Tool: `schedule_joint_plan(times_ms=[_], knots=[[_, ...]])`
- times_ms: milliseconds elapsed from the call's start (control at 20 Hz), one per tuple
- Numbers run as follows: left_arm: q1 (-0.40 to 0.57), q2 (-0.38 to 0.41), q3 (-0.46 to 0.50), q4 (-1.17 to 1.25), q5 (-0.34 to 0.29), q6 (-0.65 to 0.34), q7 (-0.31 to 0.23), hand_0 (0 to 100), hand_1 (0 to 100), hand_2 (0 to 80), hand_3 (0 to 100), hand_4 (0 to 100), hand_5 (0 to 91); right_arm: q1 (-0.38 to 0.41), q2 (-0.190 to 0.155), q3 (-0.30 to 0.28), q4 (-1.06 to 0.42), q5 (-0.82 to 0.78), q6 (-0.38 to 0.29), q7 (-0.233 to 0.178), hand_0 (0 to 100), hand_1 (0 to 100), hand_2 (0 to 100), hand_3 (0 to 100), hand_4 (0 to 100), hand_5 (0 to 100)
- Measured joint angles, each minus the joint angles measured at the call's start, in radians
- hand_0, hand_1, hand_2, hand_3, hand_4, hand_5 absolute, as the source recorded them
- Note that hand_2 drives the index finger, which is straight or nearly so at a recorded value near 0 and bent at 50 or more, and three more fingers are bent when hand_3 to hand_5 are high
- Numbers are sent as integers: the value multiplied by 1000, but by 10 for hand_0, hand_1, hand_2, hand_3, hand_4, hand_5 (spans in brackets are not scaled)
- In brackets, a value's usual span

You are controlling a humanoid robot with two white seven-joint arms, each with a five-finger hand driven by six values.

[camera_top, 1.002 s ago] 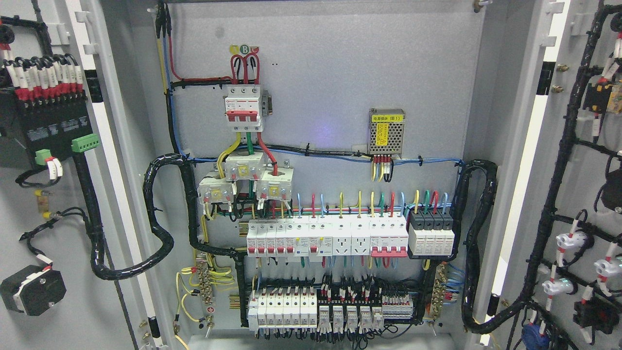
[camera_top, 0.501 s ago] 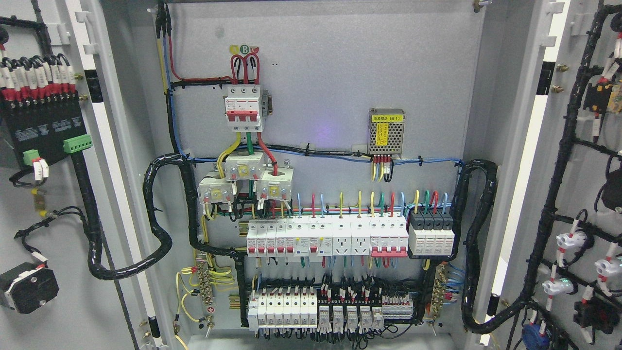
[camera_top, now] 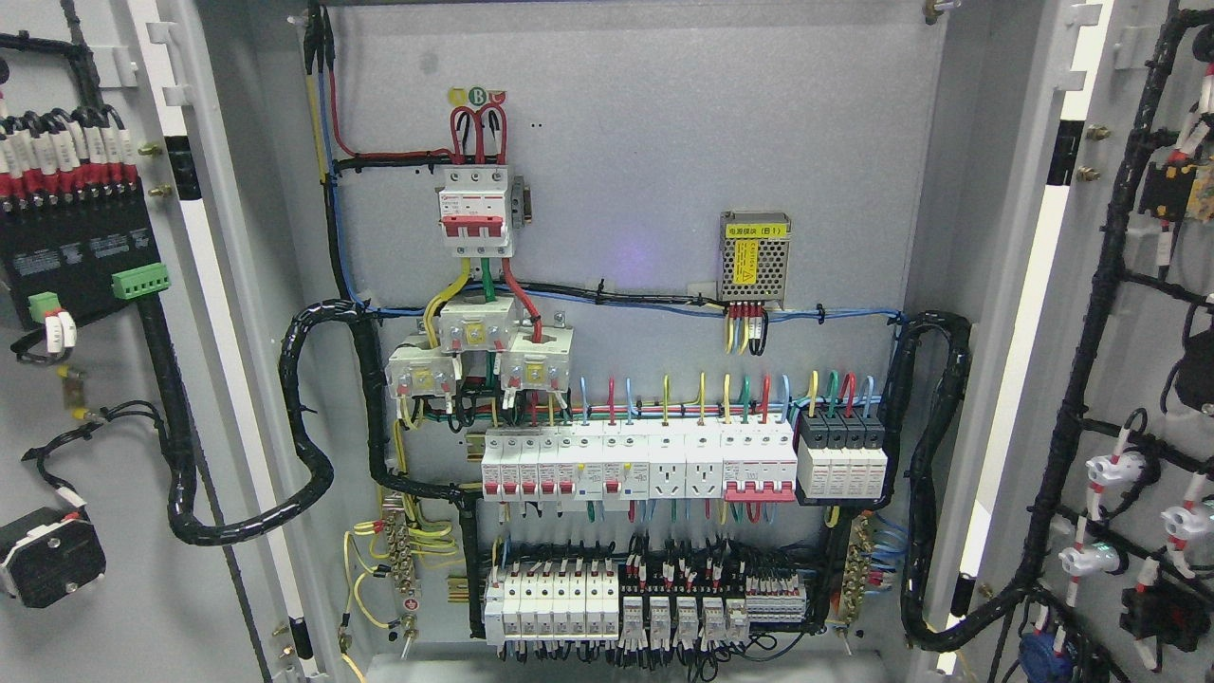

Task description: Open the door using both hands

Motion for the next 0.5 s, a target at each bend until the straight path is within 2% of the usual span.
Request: schedule_joint_plan(times_ms=[501], knots=[[-48, 23, 42, 39, 9, 64, 8, 0, 0, 0, 0, 31, 0, -3, 5, -4, 1, 0, 0, 0, 107, 0, 0, 0, 0, 0]])
